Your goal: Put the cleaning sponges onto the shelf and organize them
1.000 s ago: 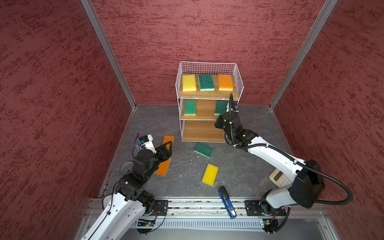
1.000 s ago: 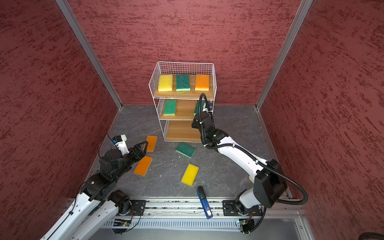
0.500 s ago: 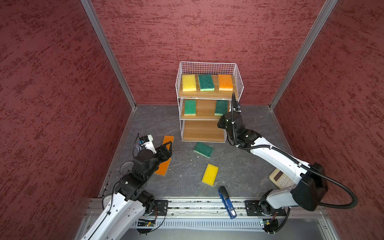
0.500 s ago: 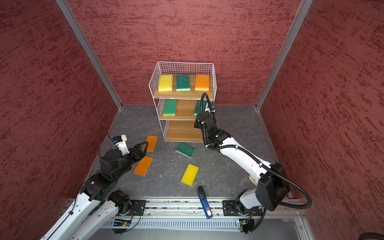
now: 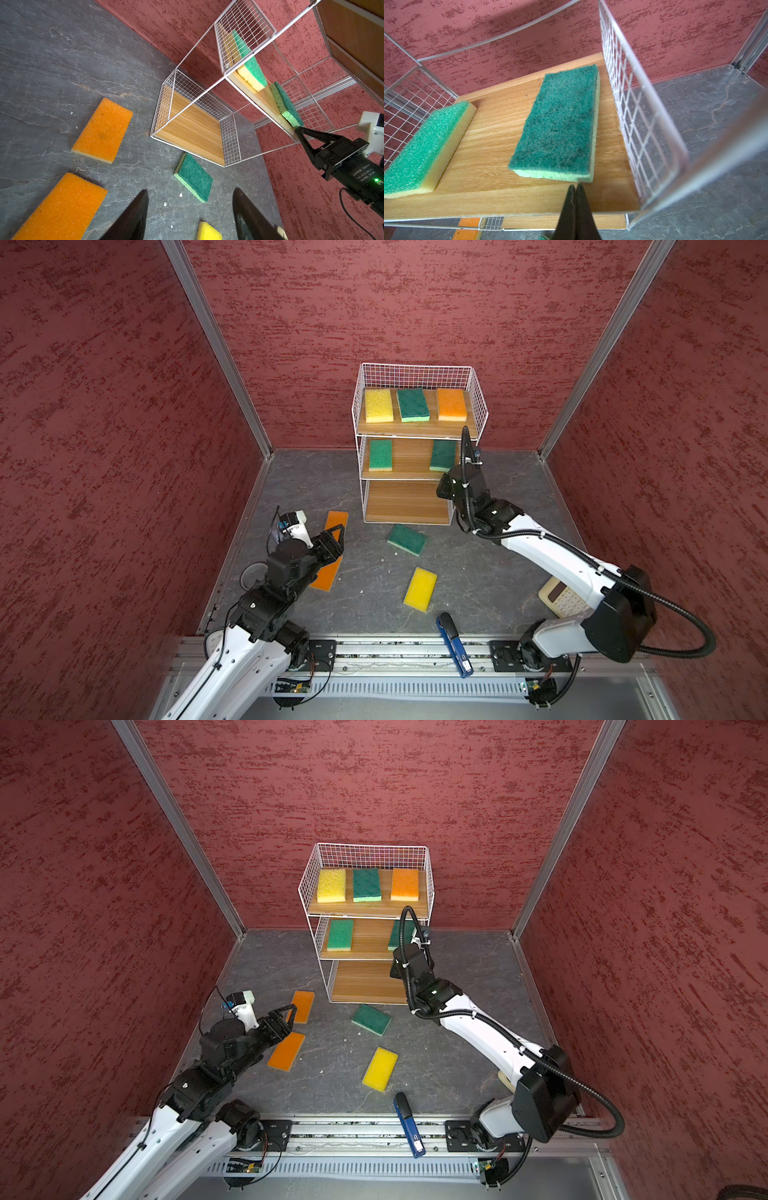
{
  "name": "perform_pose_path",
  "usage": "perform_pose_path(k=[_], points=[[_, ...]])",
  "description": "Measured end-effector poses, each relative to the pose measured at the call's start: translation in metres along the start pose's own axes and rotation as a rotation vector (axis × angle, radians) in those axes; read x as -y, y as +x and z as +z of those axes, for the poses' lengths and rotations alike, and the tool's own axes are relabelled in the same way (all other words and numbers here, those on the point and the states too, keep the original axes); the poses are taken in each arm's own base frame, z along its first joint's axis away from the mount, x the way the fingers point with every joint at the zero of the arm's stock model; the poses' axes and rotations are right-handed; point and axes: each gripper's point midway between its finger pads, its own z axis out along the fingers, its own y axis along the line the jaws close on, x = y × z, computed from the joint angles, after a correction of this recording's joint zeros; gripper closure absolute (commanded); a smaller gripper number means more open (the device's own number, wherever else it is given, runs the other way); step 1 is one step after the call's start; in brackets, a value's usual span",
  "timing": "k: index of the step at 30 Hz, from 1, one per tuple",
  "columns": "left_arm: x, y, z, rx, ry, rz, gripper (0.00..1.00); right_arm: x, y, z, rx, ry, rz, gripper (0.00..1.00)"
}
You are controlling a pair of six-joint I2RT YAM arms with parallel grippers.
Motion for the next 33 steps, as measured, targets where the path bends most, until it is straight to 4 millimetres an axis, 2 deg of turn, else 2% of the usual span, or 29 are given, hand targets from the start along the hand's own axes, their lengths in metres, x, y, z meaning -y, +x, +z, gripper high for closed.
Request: perform_pose_path(k=[6,12,16,21,25,29,33], points=[[-0.001,0.001,0.000,-0.003,-0.003,0.001,0.36,0.004,0.001,-0.002,0.007,0.007,-0.002,1.00],[-0.002,0.002,0.000,-0.007,-0.008,0.001,0.36,0.021,-0.010,-0.008,0.047,0.061,0.016,1.00],[-0.006,0.006,0.005,-0.029,-0.029,0.006,0.37,0.020,-0.014,-0.015,0.052,0.050,0.019,1.00],[-0.009,0.015,0.009,-0.065,-0.051,0.022,0.37,0.007,-0.001,-0.027,0.001,0.006,-0.014,0.97],[-0.006,0.018,0.008,-0.098,-0.065,0.053,0.39,0.007,0.003,-0.047,-0.046,-0.023,-0.018,0.95],[0.011,0.021,0.008,-0.129,-0.042,0.112,0.44,0.020,-0.016,-0.083,-0.020,-0.042,0.019,0.93],[0.042,0.029,0.007,-0.146,0.018,0.191,0.64,0.039,-0.030,-0.116,0.014,-0.047,0.045,0.93]])
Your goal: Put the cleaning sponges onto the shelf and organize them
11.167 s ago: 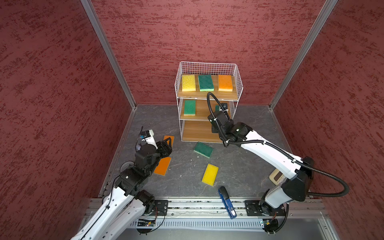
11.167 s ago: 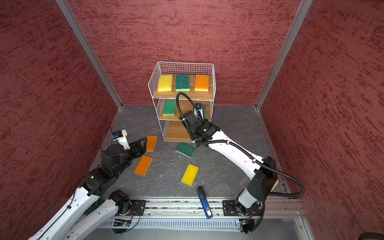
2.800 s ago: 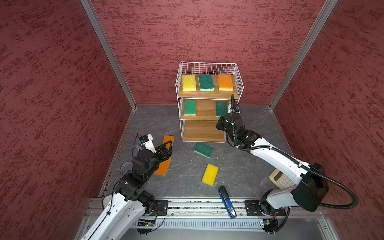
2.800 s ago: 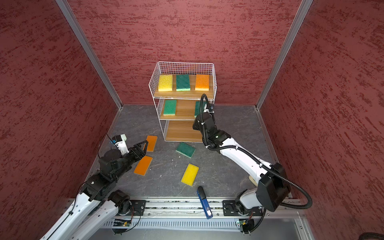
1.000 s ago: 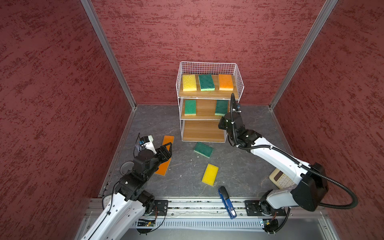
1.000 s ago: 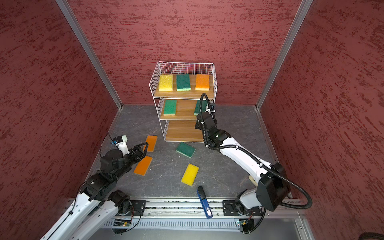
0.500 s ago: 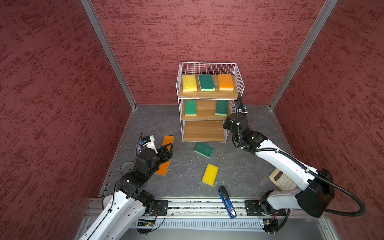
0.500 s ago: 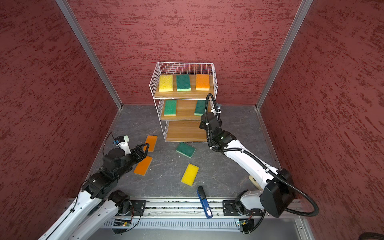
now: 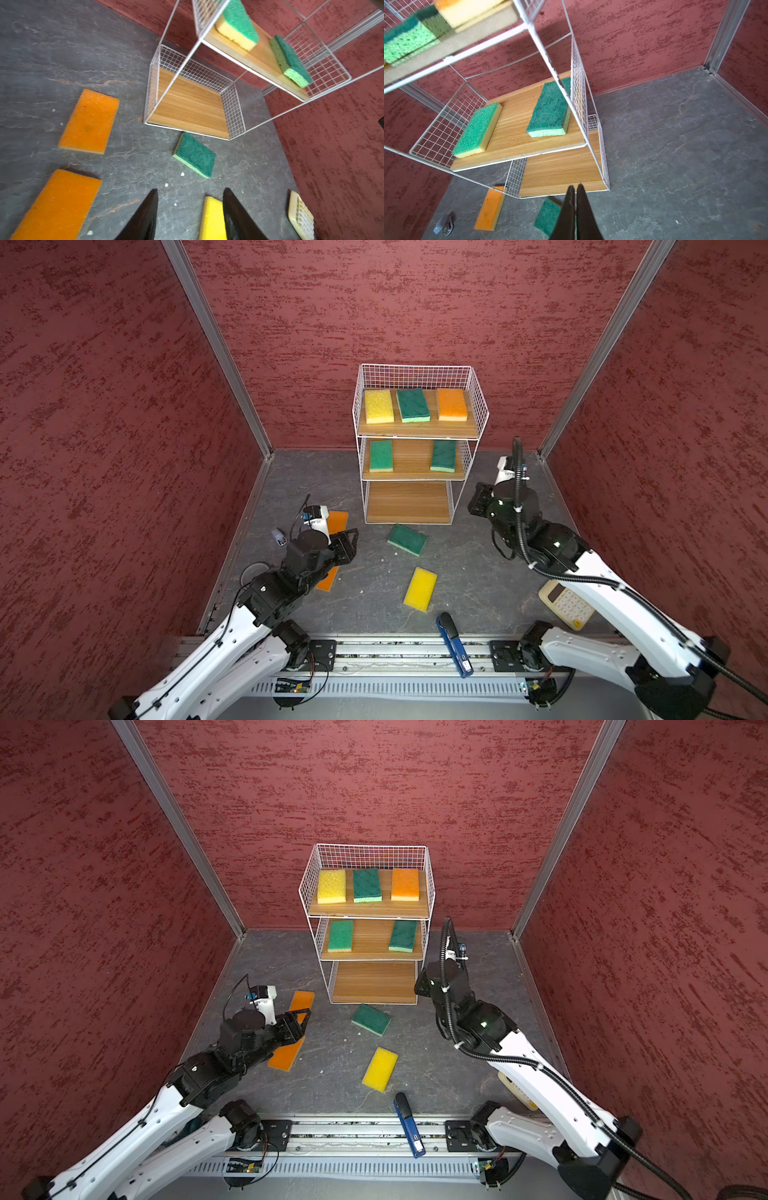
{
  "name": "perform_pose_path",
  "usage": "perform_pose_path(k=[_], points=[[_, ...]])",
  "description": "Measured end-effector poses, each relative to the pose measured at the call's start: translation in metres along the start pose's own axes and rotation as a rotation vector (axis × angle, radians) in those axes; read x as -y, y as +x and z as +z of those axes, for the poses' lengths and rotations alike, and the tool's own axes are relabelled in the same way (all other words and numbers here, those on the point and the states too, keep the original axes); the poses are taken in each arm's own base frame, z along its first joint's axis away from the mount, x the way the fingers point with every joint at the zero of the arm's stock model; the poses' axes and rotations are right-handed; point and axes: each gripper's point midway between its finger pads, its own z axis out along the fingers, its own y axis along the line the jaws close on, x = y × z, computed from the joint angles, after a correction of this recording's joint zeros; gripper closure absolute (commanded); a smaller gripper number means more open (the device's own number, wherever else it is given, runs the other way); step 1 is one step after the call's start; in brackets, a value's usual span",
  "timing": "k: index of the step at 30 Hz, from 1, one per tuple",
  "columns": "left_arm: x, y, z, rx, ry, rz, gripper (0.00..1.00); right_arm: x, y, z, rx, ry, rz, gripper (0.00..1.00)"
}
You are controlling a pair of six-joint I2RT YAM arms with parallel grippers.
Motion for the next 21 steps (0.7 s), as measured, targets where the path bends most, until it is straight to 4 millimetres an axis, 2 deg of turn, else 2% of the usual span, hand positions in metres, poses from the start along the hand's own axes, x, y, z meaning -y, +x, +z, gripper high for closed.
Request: perform_pose_path(k=[4,7,11,15,21], points=[[0.038,-0.002,0.011,0.019,0.052,0.090,0.83,0.026,0.010,-0.002,-0.027,0.059,-0.010,0.96],[0.067,-0.008,0.029,0.057,0.083,0.138,0.88,0.052,0.028,0.008,-0.080,0.123,-0.024,1.00],[0.100,-0.018,0.059,0.114,0.101,0.175,1.00,0.077,0.044,0.016,-0.136,0.159,-0.024,1.00],[0.128,-0.030,0.091,0.176,0.119,0.194,1.00,0.090,0.043,0.018,-0.152,0.159,-0.015,1.00],[0.159,-0.052,0.124,0.242,0.131,0.189,1.00,0.098,0.040,0.015,-0.146,0.122,0.004,1.00]])
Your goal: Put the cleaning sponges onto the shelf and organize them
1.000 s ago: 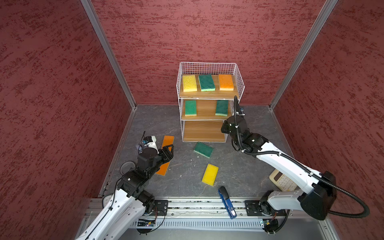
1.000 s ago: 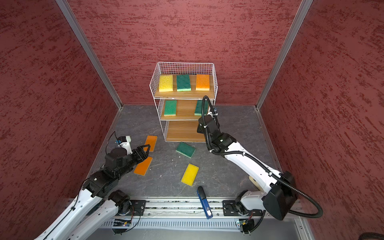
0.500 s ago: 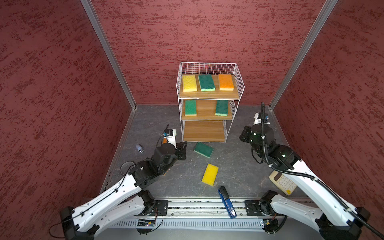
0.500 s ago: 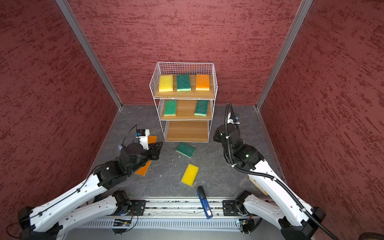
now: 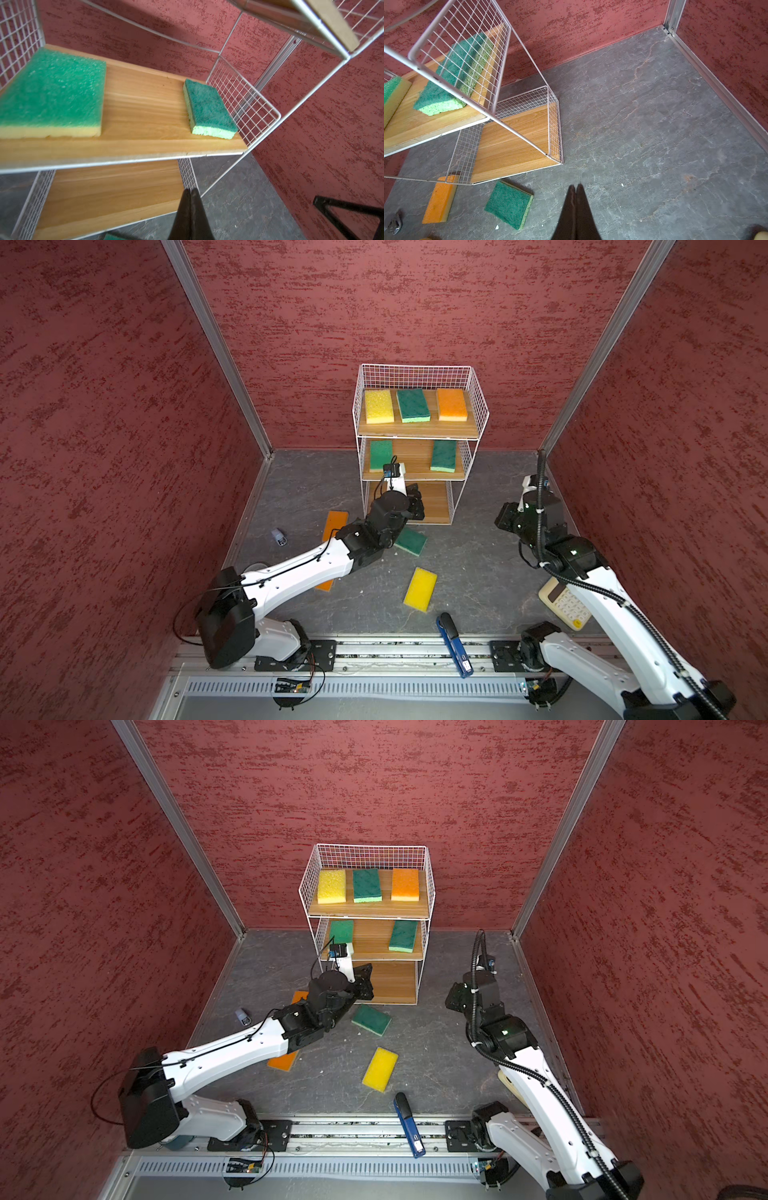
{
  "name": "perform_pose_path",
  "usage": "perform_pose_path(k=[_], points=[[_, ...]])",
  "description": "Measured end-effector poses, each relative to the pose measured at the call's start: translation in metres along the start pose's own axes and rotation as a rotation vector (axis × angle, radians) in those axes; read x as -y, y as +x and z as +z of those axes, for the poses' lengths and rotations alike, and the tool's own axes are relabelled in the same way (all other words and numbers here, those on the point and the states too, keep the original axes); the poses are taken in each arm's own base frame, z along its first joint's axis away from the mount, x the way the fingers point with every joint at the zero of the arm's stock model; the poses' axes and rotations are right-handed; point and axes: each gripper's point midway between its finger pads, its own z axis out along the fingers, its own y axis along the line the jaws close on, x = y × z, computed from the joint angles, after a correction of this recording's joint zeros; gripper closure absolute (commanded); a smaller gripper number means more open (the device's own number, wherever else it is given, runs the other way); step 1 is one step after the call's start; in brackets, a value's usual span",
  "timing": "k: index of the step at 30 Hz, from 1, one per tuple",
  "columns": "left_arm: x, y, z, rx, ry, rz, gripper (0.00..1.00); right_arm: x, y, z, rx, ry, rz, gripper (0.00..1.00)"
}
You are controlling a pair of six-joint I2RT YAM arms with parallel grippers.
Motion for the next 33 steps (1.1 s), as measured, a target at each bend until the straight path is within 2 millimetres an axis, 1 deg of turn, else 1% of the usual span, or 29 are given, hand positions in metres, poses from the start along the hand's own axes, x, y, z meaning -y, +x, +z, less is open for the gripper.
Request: perform_pose_path(k=[2,6,8,11,16,24,28,30,33], points=[[0.001,-0.009,0.011,0.019,-0.003,-0.012,1.00,0.000,0.001,0.000,-0.001,-0.015,0.004,1.00],[-0.011,-0.019,0.032,0.034,-0.032,-0.027,1.00,-0.002,0.003,0.000,0.000,-0.046,0.009,1.00],[-0.018,-0.020,0.040,0.035,-0.047,-0.031,1.00,-0.005,0.002,0.000,0.004,-0.062,0.012,1.00],[-0.022,-0.016,0.051,0.023,-0.046,-0.034,1.00,-0.008,0.003,0.000,0.008,-0.089,0.015,1.00],[-0.017,-0.009,0.066,0.009,-0.028,-0.033,1.00,-0.010,0.009,0.003,-0.001,-0.113,0.016,1.00],[-0.007,-0.004,0.087,-0.002,-0.010,-0.034,1.00,-0.010,0.014,0.007,-0.007,-0.124,0.017,1.00],[-0.004,-0.002,0.098,-0.006,-0.012,-0.037,1.00,-0.009,0.020,0.010,-0.018,-0.128,0.015,1.00],[-0.004,0.000,0.101,-0.012,-0.017,-0.039,1.00,-0.008,0.023,0.011,-0.025,-0.130,0.015,1.00],[-0.003,-0.002,0.103,-0.014,-0.026,-0.044,1.00,-0.007,0.026,0.012,-0.030,-0.130,0.016,1.00]])
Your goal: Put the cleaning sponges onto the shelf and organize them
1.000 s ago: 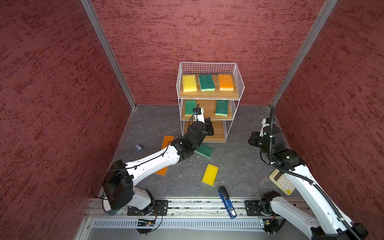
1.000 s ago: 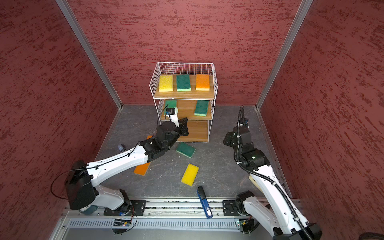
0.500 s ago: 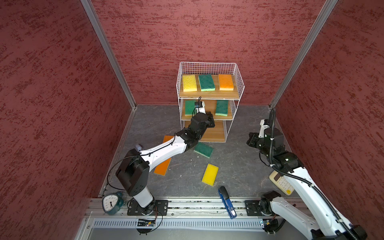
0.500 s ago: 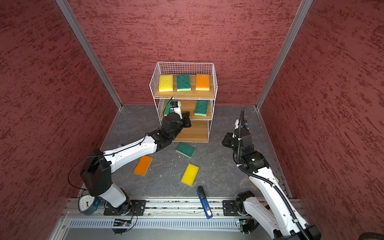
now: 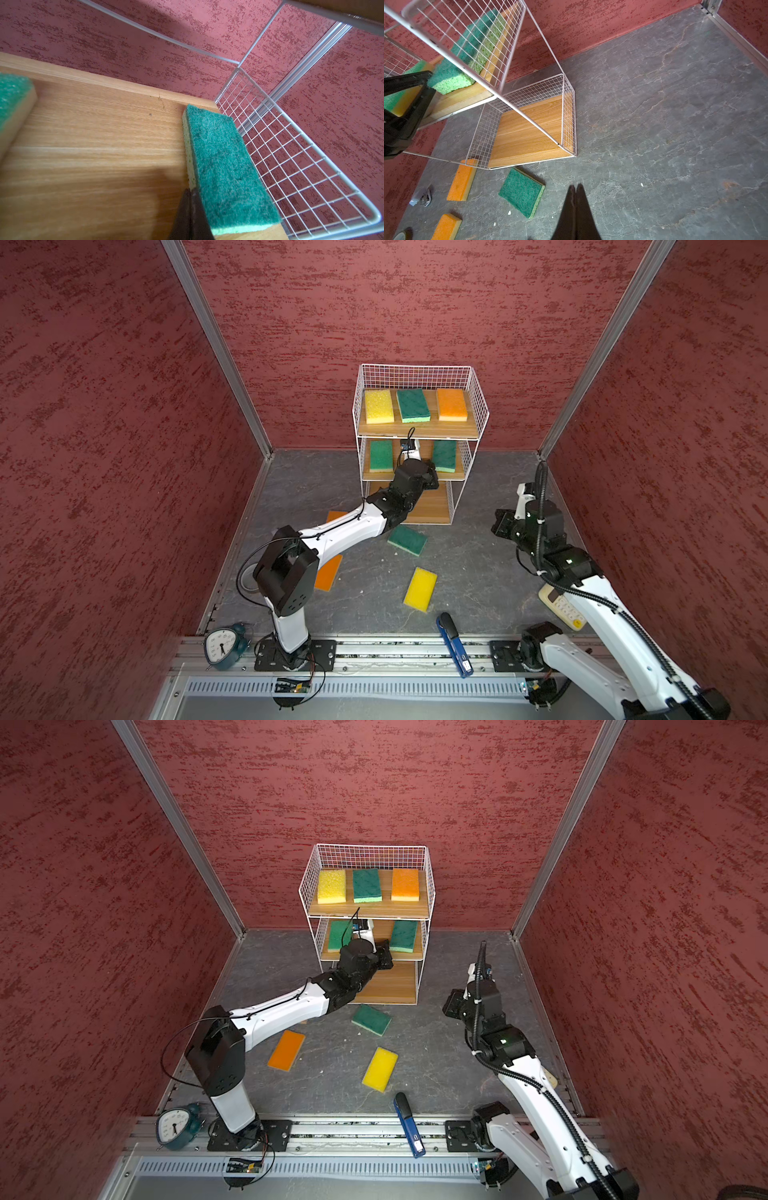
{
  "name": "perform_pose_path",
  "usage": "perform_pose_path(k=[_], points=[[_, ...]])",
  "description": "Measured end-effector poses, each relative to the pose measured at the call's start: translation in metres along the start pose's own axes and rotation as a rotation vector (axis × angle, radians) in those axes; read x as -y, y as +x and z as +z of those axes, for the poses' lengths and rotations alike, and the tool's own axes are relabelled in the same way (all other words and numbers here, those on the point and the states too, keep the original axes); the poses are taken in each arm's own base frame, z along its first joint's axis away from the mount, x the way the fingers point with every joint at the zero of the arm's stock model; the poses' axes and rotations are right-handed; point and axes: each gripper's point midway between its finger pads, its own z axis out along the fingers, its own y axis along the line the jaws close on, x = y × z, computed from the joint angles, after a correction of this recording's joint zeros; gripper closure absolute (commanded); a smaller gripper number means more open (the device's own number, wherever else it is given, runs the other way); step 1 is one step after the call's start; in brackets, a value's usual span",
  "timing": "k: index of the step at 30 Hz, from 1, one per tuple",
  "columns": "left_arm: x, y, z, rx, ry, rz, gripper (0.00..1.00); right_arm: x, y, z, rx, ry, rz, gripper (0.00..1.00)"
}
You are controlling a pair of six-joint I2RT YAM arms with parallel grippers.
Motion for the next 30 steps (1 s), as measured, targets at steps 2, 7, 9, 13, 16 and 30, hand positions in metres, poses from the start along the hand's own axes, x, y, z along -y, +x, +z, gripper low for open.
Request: perform_pose_path(k=[2,7,9,13,16,30], points=[[0.001,-0.003,0.002,0.005,-0.005,-0.003,1.00,0.000,0.000,0.000,0.001,-0.004,0.001,1.00],[0.002,-0.004,0.011,-0.002,-0.016,-0.007,1.00,-0.002,0.000,0.000,0.005,-0.018,0.003,1.00],[0.003,-0.001,0.015,-0.010,-0.017,-0.005,1.00,0.000,0.002,0.001,0.001,-0.017,0.004,1.00],[0.003,-0.001,0.015,-0.020,-0.017,-0.006,1.00,0.000,0.004,0.001,-0.002,-0.018,0.005,1.00],[0.004,0.000,0.015,-0.022,-0.015,-0.009,1.00,0.001,0.004,0.002,0.000,-0.016,0.006,1.00],[0.009,0.004,0.014,-0.038,0.014,-0.010,0.99,0.002,0.004,0.002,0.002,-0.019,0.010,1.00]])
